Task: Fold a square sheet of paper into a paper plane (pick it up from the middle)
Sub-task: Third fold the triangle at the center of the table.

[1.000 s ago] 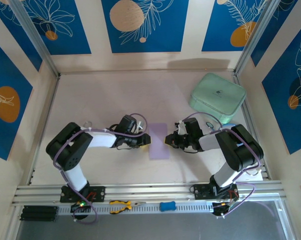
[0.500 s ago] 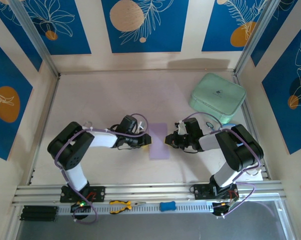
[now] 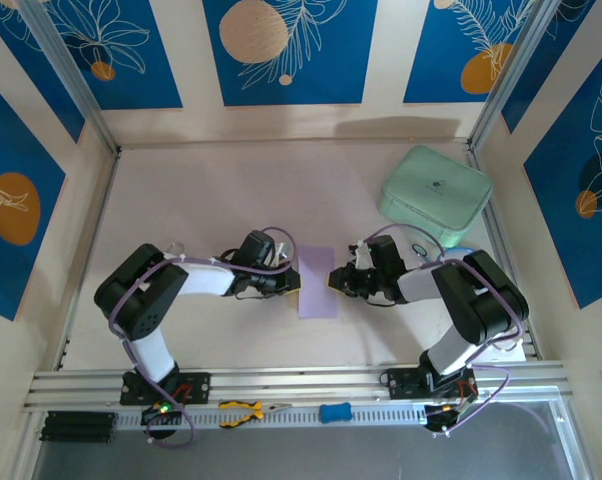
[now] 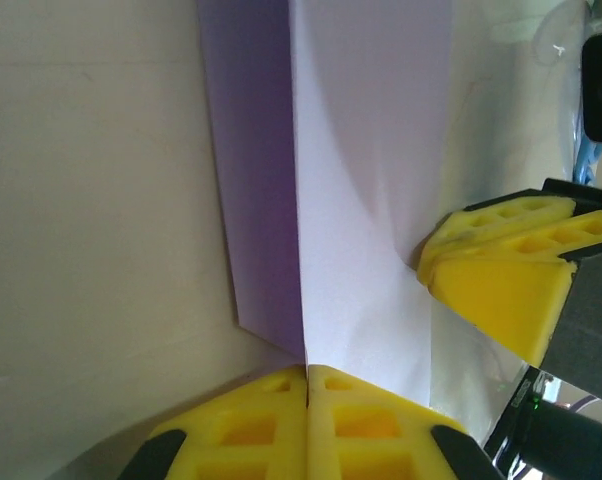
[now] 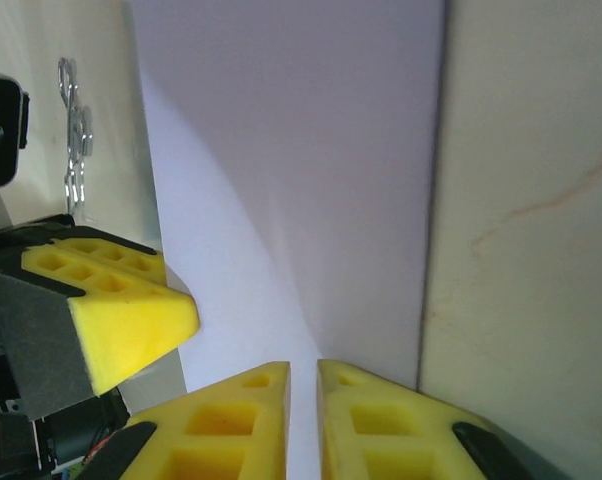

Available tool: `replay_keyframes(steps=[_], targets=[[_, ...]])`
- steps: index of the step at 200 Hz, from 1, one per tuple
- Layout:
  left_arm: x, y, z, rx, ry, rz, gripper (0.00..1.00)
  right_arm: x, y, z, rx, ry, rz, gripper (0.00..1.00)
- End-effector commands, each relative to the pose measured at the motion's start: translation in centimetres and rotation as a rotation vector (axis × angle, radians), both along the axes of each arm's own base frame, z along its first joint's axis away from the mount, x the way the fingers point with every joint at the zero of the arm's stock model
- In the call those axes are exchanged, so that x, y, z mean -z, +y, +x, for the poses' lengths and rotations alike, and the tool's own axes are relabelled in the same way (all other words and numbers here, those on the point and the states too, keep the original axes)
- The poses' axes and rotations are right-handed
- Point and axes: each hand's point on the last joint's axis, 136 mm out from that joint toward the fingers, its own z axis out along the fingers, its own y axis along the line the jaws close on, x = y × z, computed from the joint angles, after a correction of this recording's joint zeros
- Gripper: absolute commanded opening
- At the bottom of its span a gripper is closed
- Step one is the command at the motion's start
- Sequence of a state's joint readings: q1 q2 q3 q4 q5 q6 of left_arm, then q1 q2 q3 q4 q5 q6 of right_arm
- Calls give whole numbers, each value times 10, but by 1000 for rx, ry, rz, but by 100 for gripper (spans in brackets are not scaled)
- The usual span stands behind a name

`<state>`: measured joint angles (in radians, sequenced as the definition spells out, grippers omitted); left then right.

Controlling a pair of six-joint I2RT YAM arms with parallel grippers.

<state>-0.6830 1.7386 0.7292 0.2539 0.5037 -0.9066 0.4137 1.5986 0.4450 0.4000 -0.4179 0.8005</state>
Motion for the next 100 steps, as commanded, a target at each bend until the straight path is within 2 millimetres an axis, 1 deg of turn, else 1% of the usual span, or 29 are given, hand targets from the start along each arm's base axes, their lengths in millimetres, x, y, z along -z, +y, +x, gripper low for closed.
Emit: replay_keyframes(steps=[1,11,26,35,44,48,49,60,70,100], targets=[[-13,2,-3,-3,-30,-16,3,5,-2,-21,-44,21,-69,22],[-14,5,-5,-6,-28,-17,3,-3,0,-22,-52,-14,-88,27],[-14,9,-9,-9,-17,-14,1,-14,2,-24,-57,-82,-122,38],[-13,12,-12,-11,-6,-5,1,-20,3,-25,-59,-127,-156,42],[-12,16,-13,-14,2,4,1,-26,3,-27,-67,-181,-198,43],[-12,17,-14,-16,5,8,1,-26,2,-28,-71,-199,-227,44],[-12,17,-14,-17,6,9,1,-29,3,-28,-71,-213,-226,43],[-11,21,-15,-24,11,16,0,-30,1,-30,-78,-299,-301,44],[-9,24,-15,-29,14,26,1,-35,2,-33,-99,-414,-354,44],[-8,31,-13,-47,33,21,1,-52,20,-53,-276,-815,-482,46]])
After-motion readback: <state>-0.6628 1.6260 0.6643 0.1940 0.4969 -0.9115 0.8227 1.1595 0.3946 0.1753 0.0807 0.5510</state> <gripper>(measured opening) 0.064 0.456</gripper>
